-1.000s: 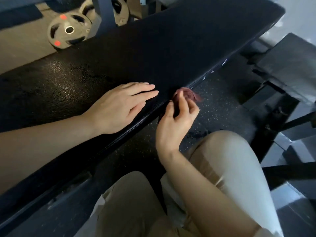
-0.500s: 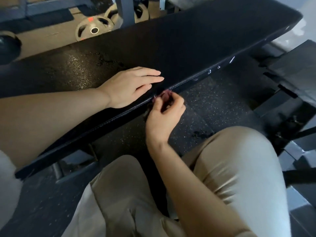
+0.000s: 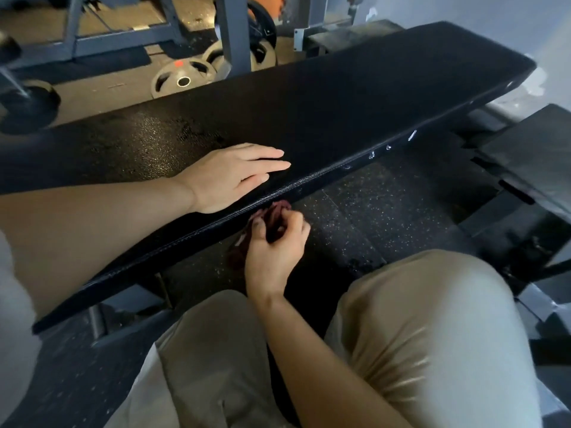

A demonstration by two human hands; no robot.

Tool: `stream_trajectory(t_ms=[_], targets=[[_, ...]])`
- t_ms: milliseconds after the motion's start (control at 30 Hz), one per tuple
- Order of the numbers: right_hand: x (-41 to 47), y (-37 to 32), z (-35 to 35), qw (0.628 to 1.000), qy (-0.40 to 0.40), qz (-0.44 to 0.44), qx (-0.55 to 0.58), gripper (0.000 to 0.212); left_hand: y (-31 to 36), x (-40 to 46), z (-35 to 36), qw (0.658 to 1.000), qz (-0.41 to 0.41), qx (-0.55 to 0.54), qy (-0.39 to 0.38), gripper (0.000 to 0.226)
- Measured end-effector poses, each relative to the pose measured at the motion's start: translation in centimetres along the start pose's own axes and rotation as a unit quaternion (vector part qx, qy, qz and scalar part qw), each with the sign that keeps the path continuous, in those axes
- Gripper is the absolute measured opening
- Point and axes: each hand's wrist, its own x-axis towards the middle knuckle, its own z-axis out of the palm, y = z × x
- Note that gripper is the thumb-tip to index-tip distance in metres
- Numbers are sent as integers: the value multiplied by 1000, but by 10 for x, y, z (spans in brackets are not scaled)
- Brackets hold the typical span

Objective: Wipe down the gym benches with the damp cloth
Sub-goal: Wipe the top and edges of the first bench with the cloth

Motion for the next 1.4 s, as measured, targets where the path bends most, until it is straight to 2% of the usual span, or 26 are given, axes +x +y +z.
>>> stream_trajectory(t_ms=[67, 167, 233, 433, 533, 633, 700, 767, 833, 933, 1033, 1100, 1167, 1233, 1300, 1333, 1400], targets=[[0, 5, 2, 1000, 18, 11, 11, 18, 0, 0, 0, 1000, -1, 7, -4, 42], [29, -10, -5, 990, 126, 6, 56, 24, 0, 0, 0, 1000, 3, 15, -8, 42], [48, -16, -8, 987, 150, -8, 65, 23, 0, 0, 0, 1000, 5, 20, -14, 43], [20, -4, 1, 997, 74, -30, 22, 16, 0, 2, -1, 999, 8, 33, -18, 44], [37, -8, -7, 995, 96, -17, 36, 13, -1, 2, 0, 999, 12, 41, -16, 43], [51, -9, -13, 990, 115, -77, 16, 9, -1, 1, 1, 999, 14, 47, -16, 43], [54, 1, -13, 991, 93, -97, -19, 4, -1, 1, 0, 998, 15, 53, -16, 43], [54, 14, -12, 996, 60, -44, -41, 7, 1, 0, 0, 998, 17, 57, -14, 44], [48, 18, -12, 997, 64, 4, -48, 9, 1, -1, 0, 998, 16, 61, -11, 44], [33, 2, -9, 993, 93, -79, 1, 16, 0, 1, 0, 998, 16, 65, -15, 44], [36, 0, -8, 991, 76, -106, -11, 3, -2, 2, 1, 998, 9, 64, -19, 45], [47, 12, -8, 995, 65, -68, -35, 3, -3, 2, 1, 997, 10, 69, -17, 44], [51, 17, -10, 995, 93, -14, -41, 4, -3, 1, 1, 998, 11, 67, -16, 44], [51, 9, -11, 987, 142, -71, -2, 3, -2, 1, 1, 998, 12, 67, -17, 43], [50, 1, -10, 982, 133, -131, -4, 3, -2, 2, 0, 997, 12, 69, -20, 44], [54, 5, -9, 985, 120, -121, -13, 3, -2, 2, 0, 997, 11, 69, -21, 44], [64, 17, -12, 992, 125, -24, -1, 5, -2, 2, 1, 997, 11, 70, -21, 44]])
